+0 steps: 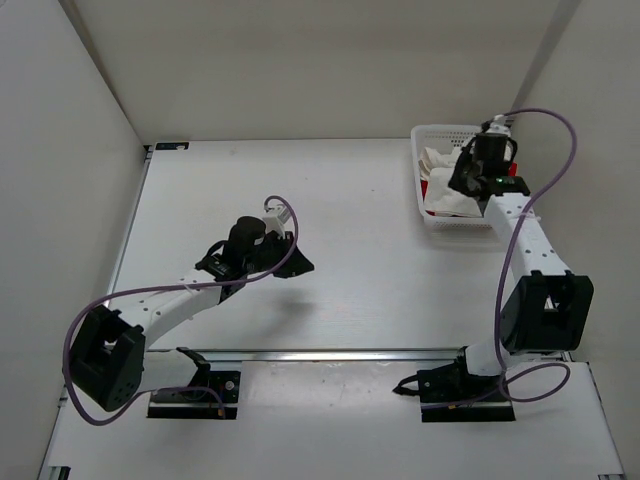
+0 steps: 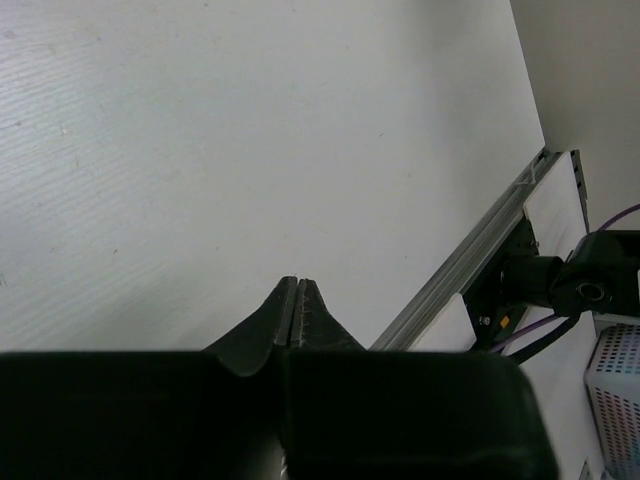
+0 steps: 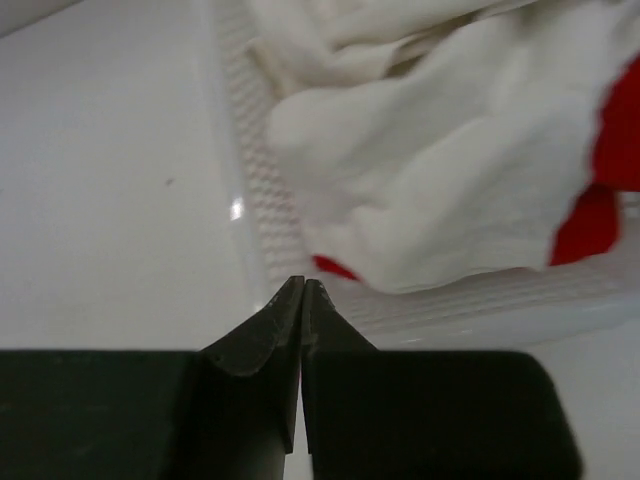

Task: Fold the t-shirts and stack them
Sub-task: Grab crumpled tshirt from bin with the right arm

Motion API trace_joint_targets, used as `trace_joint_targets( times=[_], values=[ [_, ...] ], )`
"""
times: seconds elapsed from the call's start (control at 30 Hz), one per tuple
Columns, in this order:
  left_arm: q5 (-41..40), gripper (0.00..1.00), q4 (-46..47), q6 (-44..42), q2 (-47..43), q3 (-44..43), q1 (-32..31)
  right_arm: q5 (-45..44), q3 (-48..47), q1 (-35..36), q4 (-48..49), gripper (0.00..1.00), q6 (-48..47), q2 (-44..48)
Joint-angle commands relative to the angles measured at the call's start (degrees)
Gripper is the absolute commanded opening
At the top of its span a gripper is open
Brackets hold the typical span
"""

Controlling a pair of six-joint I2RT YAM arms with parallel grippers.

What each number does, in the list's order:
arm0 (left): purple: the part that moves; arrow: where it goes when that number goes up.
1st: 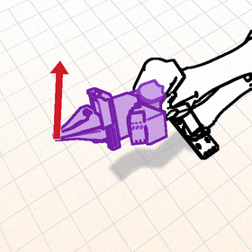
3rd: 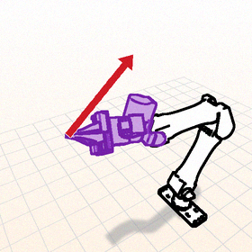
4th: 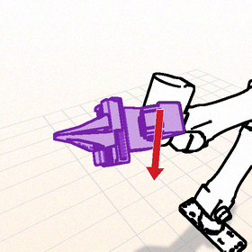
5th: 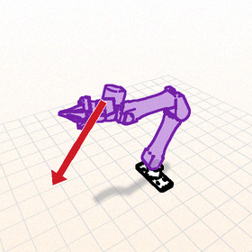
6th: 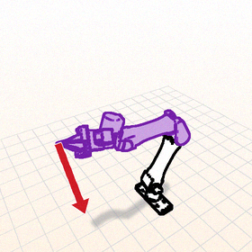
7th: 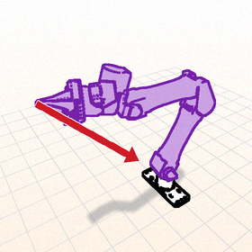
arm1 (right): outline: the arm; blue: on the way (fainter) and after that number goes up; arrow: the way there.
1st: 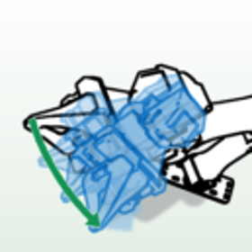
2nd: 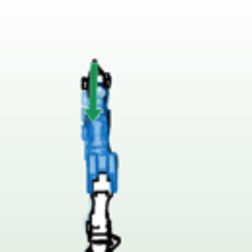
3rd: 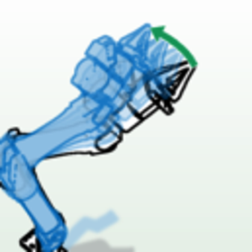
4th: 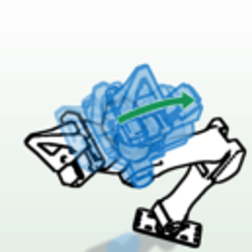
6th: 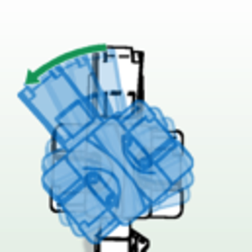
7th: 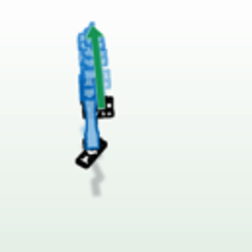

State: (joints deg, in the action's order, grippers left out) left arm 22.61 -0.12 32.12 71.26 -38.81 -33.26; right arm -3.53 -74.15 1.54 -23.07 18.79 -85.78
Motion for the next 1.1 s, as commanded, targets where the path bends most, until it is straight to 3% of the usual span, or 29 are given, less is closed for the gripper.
trace_joint_targets(
  times=[0.0, 0.03, 0.1, 0.2, 0.43, 0.7, 0.77, 0.83, 0.93, 1.07],
  values=[
    [-1.8, 0.09, 2.9, 0.7, -0.5, 1.9, -2.0, -7.3, -4.9, -5.3, -2.9, 0.03, -2.8, -4.1],
    [-1.2, 0.11, 3.7, 0.9, -0.4, 2.3, -2.1, -7.1, -6.1, -6.5, -3.0, 0.05, -3.1, -6.0],
    [-1.9, 0.18, 3.8, 1.0, -0.3, 2.6, -2.3, -6.7, -8.6, -8.6, -3.0, 0.21, -3.3, -8.3],
    [-2.7, 0.26, 3.0, 0.0, -0.2, 2.2, -1.9, -2.3, -12.8, -10.6, -2.5, 0.36, -4.4, -13.3],
    [-1.4, 0.34, 3.7, 0.3, 0.5, 2.9, -0.7, 1.1, -21.4, -9.3, -3.0, 0.45, -5.1, -20.8],
    [-0.8, 0.34, 4.3, 0.4, 0.8, 3.0, -0.1, 0.5, -25.9, -7.9, -3.9, 0.46, -5.0, -26.4],
    [-1.3, 0.35, 4.3, 0.8, 0.7, 3.2, 0.0, 0.0, -27.3, -7.4, -4.0, 0.42, -4.9, -27.3],
    [-0.9, 0.36, 4.5, 0.8, 0.5, 3.6, 0.0, -0.2, -28.1, -7.8, -4.7, 0.3, -4.5, -28.4],
    [-1.2, 0.35, 4.5, 0.8, 0.2, 3.7, 0.3, -0.7, -30.3, -7.9, -6.1, 0.03, -4.3, -28.7],
    [-0.6, 0.34, 5.0, 1.6, 0.5, 3.0, 0.6, -5.4, -27.9, -4.6, -4.4, 0.0, -5.4, -22.2]
  ],
)
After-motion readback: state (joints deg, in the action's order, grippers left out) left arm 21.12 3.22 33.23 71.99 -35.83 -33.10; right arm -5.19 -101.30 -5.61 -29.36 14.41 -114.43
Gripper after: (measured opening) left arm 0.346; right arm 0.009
